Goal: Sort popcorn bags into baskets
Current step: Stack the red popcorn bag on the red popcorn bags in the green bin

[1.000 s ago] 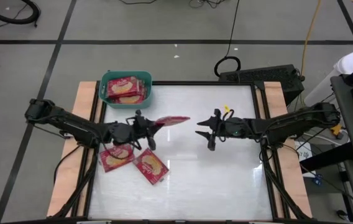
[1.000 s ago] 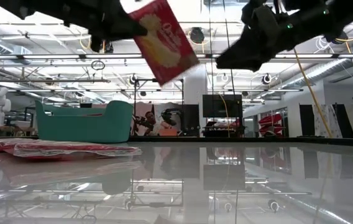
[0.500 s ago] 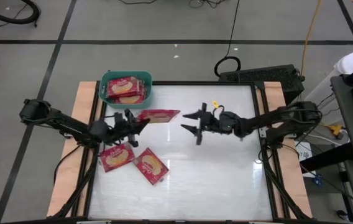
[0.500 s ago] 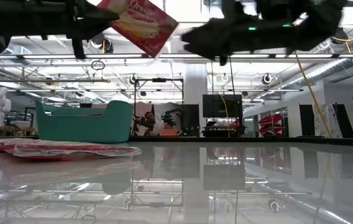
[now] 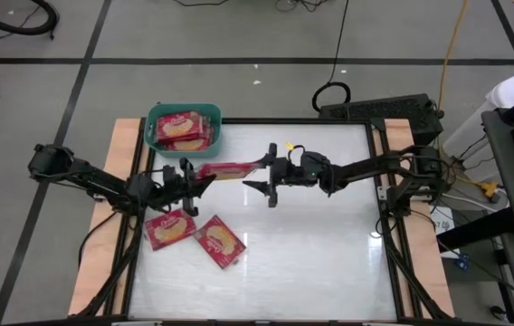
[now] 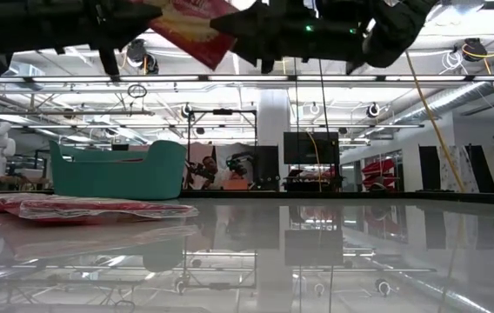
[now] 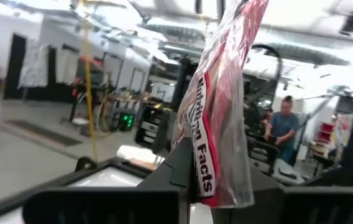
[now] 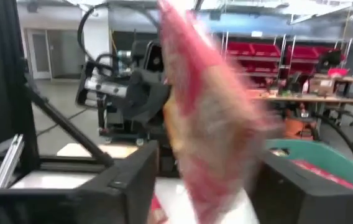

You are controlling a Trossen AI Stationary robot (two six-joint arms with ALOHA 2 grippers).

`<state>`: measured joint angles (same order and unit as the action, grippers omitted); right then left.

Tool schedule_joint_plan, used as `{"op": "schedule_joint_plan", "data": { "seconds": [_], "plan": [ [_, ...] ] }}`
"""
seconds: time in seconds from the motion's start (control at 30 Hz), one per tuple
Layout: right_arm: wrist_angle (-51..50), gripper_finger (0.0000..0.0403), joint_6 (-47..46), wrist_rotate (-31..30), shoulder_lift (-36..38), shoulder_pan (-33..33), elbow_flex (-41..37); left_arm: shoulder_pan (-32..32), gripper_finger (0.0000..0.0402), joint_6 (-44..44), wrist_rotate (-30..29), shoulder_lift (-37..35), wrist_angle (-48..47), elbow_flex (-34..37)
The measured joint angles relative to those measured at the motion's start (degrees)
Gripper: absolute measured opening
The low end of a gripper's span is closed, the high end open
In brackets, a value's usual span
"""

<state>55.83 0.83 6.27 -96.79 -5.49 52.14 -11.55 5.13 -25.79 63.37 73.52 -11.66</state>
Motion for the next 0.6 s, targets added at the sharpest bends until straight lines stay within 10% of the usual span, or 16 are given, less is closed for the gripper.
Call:
{"op": "schedule_joint_plan", "data": {
  "seconds": [0.3, 0.6],
  "plan": [
    [3.99, 0.0018, 0.39, 4.32, 0.11, -1.27, 0.58, 0.49, 0.0061, -5.89, -0.15, -0.54, 0.93, -0.02],
    [1.05, 0.0014, -2.09, 4.72, 1.36, -4.93, 0.61, 0.59, 0.0157, -13.43, -5.85, -6.80, -0.32, -0.02]
  ]
}}
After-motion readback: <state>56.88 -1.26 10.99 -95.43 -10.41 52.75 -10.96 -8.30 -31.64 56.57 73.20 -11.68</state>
